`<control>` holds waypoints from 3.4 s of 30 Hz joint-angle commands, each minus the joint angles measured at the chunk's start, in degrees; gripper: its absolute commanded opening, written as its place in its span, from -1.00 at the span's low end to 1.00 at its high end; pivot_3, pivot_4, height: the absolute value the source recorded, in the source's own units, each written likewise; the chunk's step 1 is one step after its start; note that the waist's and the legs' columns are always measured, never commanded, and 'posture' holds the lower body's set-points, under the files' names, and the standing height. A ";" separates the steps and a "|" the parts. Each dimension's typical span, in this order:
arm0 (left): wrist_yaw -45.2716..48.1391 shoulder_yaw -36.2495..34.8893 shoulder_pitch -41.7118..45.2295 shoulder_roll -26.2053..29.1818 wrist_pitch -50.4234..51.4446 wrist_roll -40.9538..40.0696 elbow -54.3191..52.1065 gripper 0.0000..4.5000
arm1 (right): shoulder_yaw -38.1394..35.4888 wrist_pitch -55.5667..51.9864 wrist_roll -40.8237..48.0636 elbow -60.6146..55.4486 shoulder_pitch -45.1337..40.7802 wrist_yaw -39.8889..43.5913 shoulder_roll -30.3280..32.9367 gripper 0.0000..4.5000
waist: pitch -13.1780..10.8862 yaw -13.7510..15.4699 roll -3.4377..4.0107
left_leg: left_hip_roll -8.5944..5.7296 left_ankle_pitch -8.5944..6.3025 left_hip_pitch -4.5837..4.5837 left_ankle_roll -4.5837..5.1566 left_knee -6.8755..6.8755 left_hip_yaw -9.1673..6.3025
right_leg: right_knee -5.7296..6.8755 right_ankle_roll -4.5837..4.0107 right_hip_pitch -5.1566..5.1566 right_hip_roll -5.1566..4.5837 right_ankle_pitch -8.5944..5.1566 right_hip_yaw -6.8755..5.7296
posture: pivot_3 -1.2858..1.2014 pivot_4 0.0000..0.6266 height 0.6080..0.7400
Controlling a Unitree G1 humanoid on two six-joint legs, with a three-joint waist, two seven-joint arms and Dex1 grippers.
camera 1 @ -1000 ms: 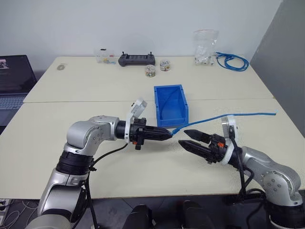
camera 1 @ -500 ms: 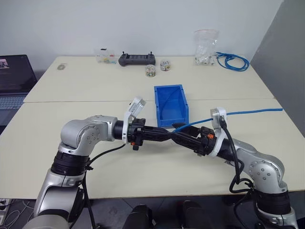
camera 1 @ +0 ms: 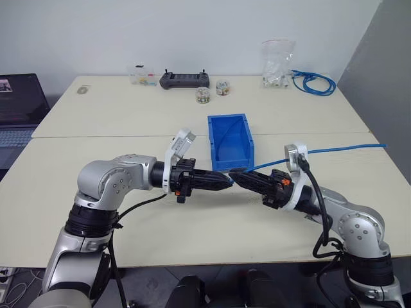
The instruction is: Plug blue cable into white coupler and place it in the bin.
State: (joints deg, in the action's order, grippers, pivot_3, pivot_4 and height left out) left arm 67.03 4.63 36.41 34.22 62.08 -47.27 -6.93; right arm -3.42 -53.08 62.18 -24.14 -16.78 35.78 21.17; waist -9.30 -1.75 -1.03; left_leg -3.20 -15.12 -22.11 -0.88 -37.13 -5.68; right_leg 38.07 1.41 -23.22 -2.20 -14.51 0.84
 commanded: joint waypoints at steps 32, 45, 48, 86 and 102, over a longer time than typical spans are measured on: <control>-30.15 -7.50 -26.29 0.98 -18.51 19.70 -15.26 1.00 | 2.82 7.57 -9.43 4.16 -0.23 4.26 2.51 -0.94 | -0.02 0.31 0.02 | 0.02 -0.01 0.05 0.01 0.11 0.03 | -0.10 -0.01 0.01 -0.03 0.00 0.04 | 0.03 -0.52 1.00; -72.78 -13.73 -21.19 -24.99 -17.39 38.39 -5.17 1.00 | 3.56 8.09 -12.53 6.05 -1.84 6.64 3.40 -0.94 | 0.01 1.23 -0.04 | -0.05 -0.01 0.04 0.01 0.08 0.07 | -0.06 0.00 0.02 -0.07 0.01 0.03 | 0.03 -0.52 1.00; -75.77 -13.86 -20.27 -28.33 -15.19 38.76 -5.38 1.00 | 3.07 7.80 -12.66 6.16 -2.01 7.11 4.29 -0.94 | 0.01 1.31 -0.04 | -0.06 -0.01 0.04 0.00 0.07 0.08 | -0.06 0.00 0.03 -0.07 0.01 0.03 | 0.03 -0.52 1.00; -105.39 -25.54 -4.82 -42.58 -22.41 47.59 8.84 1.00 | 1.59 7.64 -13.89 8.33 -4.79 10.09 8.54 -0.94 | -0.01 1.77 -0.21 | -0.08 0.14 0.00 -0.26 0.03 0.17 | -0.07 0.04 0.05 -0.05 0.02 -0.05 | 0.03 -0.52 1.00; -105.94 -28.12 -2.72 -41.06 -25.13 44.95 13.28 0.32 | 1.69 7.57 -13.95 8.02 -4.40 10.18 8.72 -0.94 | -0.02 1.73 -0.22 | -0.09 0.15 0.01 -0.29 0.03 0.26 | -0.07 0.06 0.03 -0.05 0.03 -0.04 | 0.03 -0.52 1.00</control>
State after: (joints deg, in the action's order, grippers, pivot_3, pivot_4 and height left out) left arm -38.23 -23.26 33.17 -7.02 37.50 -2.37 7.12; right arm -0.81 -45.82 48.28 -14.74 -20.62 45.21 29.25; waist -9.32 -0.02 -1.25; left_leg -3.28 -14.97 -22.10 -1.17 -37.10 -5.41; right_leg 38.00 1.46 -23.19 -2.25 -14.48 0.80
